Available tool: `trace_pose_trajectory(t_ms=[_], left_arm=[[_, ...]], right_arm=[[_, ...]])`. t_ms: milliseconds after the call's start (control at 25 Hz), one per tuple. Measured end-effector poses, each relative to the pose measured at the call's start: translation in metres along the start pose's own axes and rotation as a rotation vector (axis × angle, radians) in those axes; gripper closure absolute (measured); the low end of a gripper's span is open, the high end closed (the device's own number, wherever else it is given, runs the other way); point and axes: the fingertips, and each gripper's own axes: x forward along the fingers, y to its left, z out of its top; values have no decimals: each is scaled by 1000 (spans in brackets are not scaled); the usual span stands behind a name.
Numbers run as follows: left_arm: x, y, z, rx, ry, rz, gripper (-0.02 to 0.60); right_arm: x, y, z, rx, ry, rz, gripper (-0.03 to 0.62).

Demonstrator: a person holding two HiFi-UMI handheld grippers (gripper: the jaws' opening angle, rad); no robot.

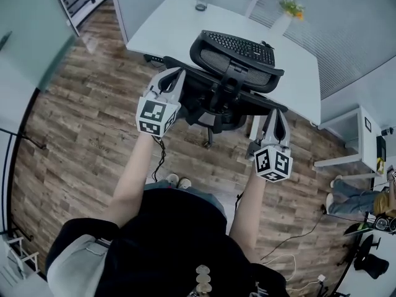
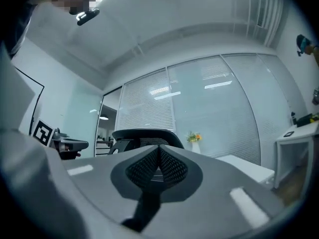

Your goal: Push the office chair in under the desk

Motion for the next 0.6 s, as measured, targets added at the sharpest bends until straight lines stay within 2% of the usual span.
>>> trace_pose_trajectory(t_ms=[280,600], left_arm=[[-3,-5,-7,13,11,-13,574],[0,-14,-6,59,20,-29,574]], right_arm=[[-7,-8,-6,-7,5,-40,588],[-5,-9,-6,-10,6,-39,588]])
